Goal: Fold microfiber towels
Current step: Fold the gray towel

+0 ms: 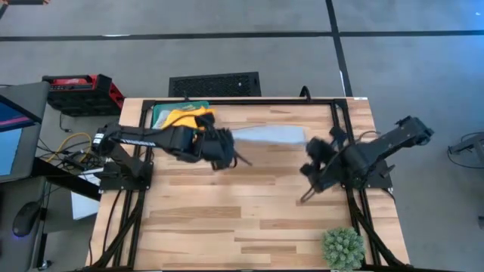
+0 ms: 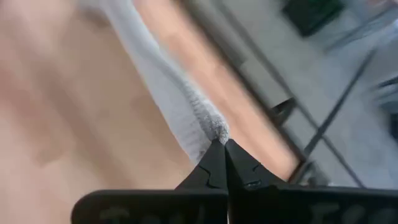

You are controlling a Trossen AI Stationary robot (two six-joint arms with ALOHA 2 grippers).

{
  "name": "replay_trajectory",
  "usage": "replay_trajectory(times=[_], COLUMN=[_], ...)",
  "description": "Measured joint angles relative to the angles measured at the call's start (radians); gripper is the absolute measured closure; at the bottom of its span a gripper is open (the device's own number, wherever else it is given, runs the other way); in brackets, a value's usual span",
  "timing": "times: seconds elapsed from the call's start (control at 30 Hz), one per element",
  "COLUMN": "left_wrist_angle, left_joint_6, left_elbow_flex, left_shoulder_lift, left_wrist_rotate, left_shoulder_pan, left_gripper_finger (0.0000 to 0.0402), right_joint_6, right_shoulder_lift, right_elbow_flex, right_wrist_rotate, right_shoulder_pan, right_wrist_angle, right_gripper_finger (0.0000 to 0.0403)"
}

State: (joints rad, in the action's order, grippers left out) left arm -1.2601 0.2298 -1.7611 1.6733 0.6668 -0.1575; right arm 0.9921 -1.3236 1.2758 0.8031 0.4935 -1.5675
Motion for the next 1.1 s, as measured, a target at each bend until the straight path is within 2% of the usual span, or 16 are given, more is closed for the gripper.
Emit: replay_trajectory(times=[0.1,0.23,0.43,0.77,0.97,1.1], left_wrist_angle=[-0.058,-0.057,-0.019,0.003,0.006,0.016], left_joint_6=[0.077,0.125,0.216,0.365,0.430,0.453], left_elbow_flex=[0.000,0.020,0.050,0.050,0.050,0.050], left_shoulder_lift=[0.028,0.076,0.132,0.221,0.262,0.262], left_wrist_rotate=[-0.076,-0.145,-0.240,-0.296,-0.341,-0.331], left_shoulder_pan=[-0.057,-0.129,-0.223,-0.329,-0.362,-0.367], left_gripper_finger=[0.0401,0.0401,0.0401,0.0401,0.0401,0.0401], right_joint_6=[0.036,0.098,0.126,0.183,0.181,0.179], right_shoulder_lift=[-0.074,-0.156,-0.242,-0.357,-0.417,-0.427], right_elbow_flex=[0.000,0.000,0.000,0.000,0.000,0.000], right_wrist_rotate=[-0.086,-0.215,-0.356,-0.441,-0.506,-0.507], right_shoulder_pan=[0.068,0.133,0.235,0.330,0.330,0.323], right_wrist_angle=[0.002,0.011,0.141,0.308,0.355,0.354], right_gripper_finger=[0.0401,0.0401,0.0401,0.0400,0.0400,0.0400])
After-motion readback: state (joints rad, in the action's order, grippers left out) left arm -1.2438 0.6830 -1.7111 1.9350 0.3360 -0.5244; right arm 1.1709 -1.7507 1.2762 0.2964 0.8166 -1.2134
